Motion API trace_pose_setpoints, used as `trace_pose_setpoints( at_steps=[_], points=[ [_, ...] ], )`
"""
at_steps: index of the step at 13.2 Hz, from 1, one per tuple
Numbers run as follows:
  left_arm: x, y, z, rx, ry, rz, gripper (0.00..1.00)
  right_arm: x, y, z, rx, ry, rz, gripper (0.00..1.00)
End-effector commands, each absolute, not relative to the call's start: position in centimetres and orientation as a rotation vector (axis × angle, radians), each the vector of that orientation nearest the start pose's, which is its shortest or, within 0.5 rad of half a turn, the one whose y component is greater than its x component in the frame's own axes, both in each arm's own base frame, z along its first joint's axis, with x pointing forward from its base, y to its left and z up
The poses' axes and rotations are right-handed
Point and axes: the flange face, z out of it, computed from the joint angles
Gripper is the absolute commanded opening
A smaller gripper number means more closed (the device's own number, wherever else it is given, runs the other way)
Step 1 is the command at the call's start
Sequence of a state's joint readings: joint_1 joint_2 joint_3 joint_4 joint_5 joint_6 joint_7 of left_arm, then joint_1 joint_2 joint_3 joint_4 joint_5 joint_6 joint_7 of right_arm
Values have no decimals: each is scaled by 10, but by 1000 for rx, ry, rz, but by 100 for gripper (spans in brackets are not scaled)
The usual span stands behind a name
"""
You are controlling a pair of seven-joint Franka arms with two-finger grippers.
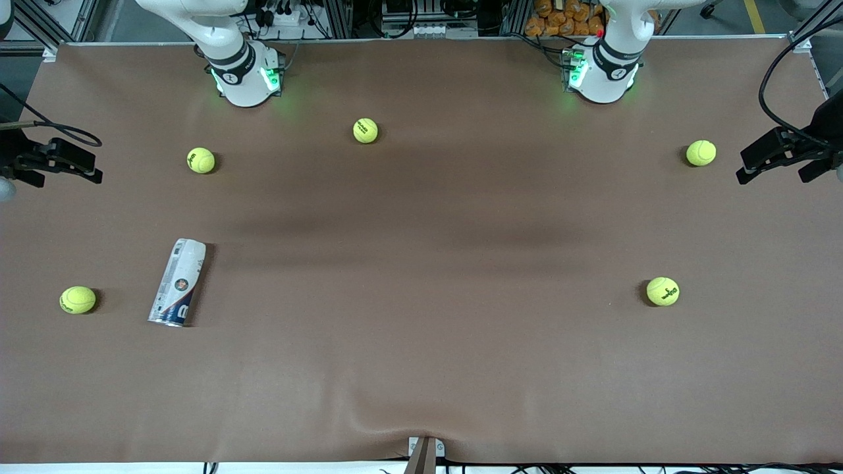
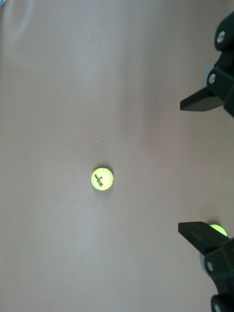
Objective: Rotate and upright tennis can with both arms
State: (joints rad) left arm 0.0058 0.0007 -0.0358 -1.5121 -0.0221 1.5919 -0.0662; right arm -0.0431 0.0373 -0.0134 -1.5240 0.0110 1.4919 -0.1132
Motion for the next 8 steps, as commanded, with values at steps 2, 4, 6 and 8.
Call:
trace_pose_setpoints(
  at_steps=[2,4,6,8],
  points=[
    [552,-17,661,-3145,-41,-130,100,559,-25,631,-3151,-126,79,100],
    [552,-17,660,-3145,-41,-128,100,558,-29,631,-3151,-114,82,100],
    [552,-16,660,-3146,-41,-128,100,558,-31,631,-3151,-112,82,100],
    [552,-17,661,-3145,-50,-130,100,564,-33,634,-3152,-108,29,100]
  ],
)
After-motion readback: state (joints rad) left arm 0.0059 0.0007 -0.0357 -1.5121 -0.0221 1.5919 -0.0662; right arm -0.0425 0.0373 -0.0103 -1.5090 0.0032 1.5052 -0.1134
